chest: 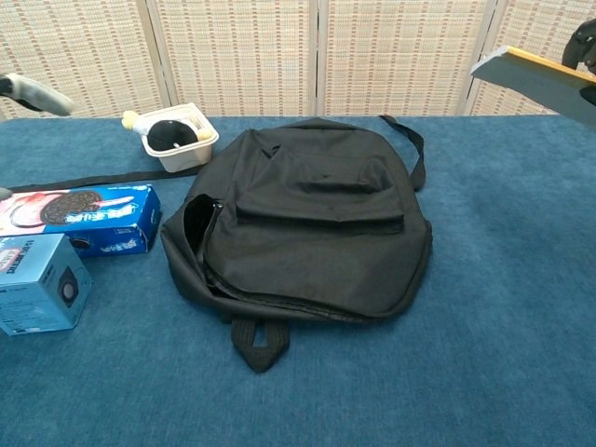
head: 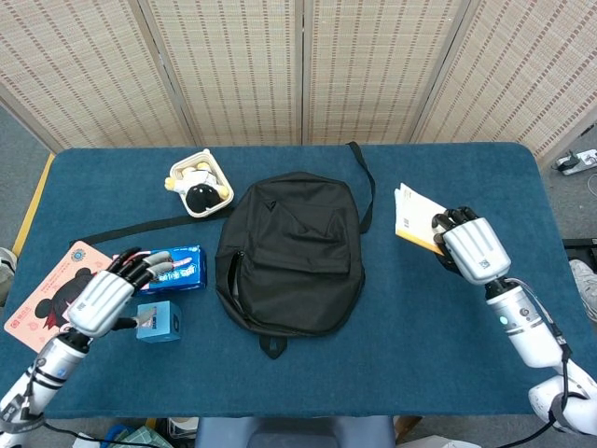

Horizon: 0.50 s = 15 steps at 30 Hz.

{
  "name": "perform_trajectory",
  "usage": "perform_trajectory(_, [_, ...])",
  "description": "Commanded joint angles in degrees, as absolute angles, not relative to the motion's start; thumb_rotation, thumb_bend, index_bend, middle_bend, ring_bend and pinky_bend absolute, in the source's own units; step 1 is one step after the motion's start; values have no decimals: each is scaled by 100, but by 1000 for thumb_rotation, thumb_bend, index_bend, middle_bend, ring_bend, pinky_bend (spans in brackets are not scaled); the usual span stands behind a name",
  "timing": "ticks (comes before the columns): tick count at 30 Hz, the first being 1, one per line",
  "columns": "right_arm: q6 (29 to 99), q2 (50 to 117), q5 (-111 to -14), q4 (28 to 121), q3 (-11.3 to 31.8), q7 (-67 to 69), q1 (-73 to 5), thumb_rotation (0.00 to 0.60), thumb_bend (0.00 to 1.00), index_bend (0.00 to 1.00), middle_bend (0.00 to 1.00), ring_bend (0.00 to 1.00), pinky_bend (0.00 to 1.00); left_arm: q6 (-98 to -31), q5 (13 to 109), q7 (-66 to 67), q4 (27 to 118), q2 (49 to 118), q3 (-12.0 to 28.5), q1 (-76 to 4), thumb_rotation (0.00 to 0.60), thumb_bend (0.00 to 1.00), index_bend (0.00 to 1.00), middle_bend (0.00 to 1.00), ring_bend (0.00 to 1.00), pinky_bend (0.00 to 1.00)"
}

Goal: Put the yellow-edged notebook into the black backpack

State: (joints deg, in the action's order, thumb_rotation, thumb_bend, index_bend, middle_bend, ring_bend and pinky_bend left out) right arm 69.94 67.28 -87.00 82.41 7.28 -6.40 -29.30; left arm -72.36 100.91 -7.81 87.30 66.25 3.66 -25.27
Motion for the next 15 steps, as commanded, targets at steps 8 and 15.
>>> perform_trajectory(8, [6939,6748,-8653,8184,738,-636,-2945,600,433,731,383,307,306,-6042,10068,-788,8657,7270,474,-3572,600,269,251,223,197,113])
perform_trajectory(15, [6885,6787,-8600,8064,749,-583,-2962,600,433,731,382,307,306,-5184,9530,-158,8438,7857,537,-4027,600,269,204,223,194,120])
